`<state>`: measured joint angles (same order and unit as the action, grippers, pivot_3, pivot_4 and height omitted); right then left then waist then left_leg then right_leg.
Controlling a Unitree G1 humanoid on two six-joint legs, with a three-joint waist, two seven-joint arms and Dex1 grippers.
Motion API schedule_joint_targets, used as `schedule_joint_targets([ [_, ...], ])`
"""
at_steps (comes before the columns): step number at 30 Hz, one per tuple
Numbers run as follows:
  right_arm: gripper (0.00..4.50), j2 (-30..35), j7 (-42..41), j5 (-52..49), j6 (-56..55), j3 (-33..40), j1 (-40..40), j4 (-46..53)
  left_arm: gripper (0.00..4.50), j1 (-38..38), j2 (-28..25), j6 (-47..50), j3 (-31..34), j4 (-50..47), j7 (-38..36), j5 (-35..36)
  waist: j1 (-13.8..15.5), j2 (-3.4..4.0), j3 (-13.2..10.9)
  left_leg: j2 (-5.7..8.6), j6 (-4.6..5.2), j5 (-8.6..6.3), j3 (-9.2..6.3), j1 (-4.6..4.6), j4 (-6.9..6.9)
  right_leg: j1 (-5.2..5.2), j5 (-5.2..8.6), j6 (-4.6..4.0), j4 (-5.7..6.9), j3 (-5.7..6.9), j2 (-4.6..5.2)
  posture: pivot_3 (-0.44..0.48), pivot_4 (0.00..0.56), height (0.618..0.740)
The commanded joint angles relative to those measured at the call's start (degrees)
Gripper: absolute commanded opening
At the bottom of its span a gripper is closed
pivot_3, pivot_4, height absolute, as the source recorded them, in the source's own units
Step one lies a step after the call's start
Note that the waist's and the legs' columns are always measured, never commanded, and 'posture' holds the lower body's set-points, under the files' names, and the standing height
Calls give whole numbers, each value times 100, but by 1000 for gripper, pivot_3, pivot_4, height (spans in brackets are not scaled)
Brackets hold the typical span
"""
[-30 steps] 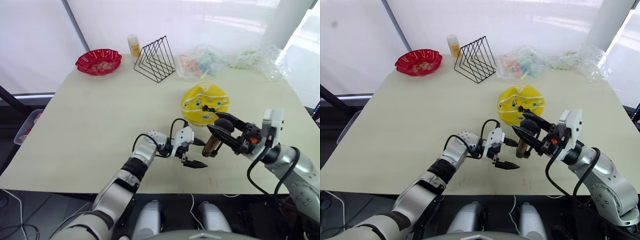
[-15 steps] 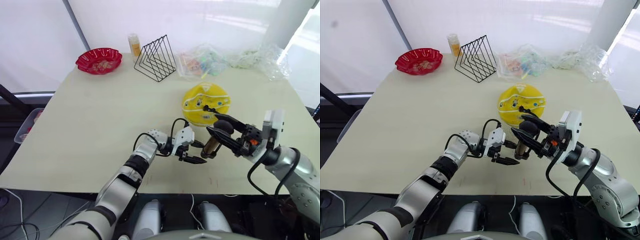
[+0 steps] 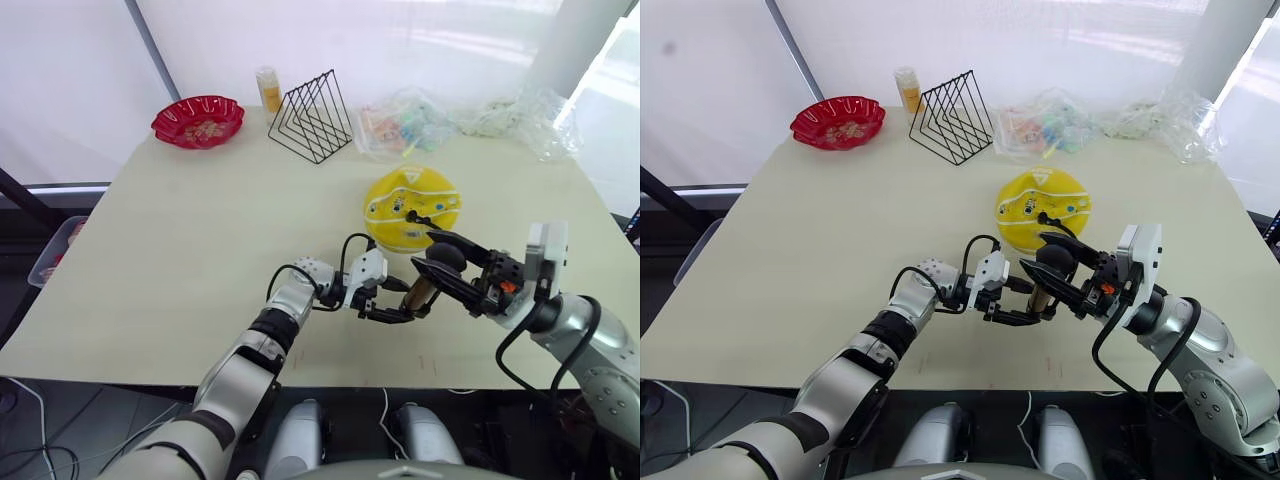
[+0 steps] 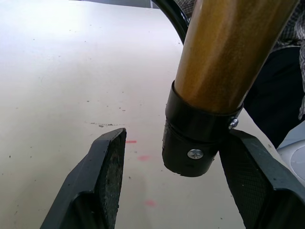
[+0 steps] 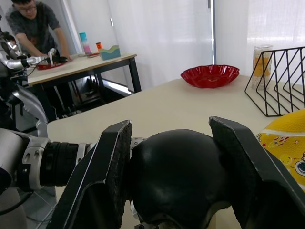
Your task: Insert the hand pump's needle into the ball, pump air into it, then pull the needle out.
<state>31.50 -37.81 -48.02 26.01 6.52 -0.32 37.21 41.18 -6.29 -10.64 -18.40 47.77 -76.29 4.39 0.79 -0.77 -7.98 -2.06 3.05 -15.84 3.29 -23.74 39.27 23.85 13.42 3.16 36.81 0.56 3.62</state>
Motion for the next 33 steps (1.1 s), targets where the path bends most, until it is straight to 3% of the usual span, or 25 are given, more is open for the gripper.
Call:
schedule_joint_targets([
  [1,2114,27,-70,-32,-91,81,0,184,3097,64,27,-26,104,-153,-43,63,0,0,0,0,0,0,0,0,0,0,0,0,0,0,0,0,150,737],
  [2,2114,31,-81,-25,-92,83,12,182,3097,55,29,-25,102,-167,-51,67,0,0,0,0,0,0,0,0,1,0,0,0,1,0,0,0,150,737],
  [7,2114,32,-121,29,-94,94,34,170,1044,29,37,-29,102,-201,-121,78,2,0,0,1,0,0,0,0,1,-1,0,0,1,0,0,0,150,737],
  [20,2114,125,-209,302,-102,33,5,15,1033,48,181,-403,-108,-94,-205,-196,4,0,0,1,0,0,-2,0,4,-2,0,0,2,1,0,0,150,737],
  [33,2114,176,-389,1108,-579,9,372,-515,1023,303,880,-922,-397,1106,778,-1040,5,0,0,4,0,0,-6,-1,8,-3,0,1,3,4,1,0,150,737],
])
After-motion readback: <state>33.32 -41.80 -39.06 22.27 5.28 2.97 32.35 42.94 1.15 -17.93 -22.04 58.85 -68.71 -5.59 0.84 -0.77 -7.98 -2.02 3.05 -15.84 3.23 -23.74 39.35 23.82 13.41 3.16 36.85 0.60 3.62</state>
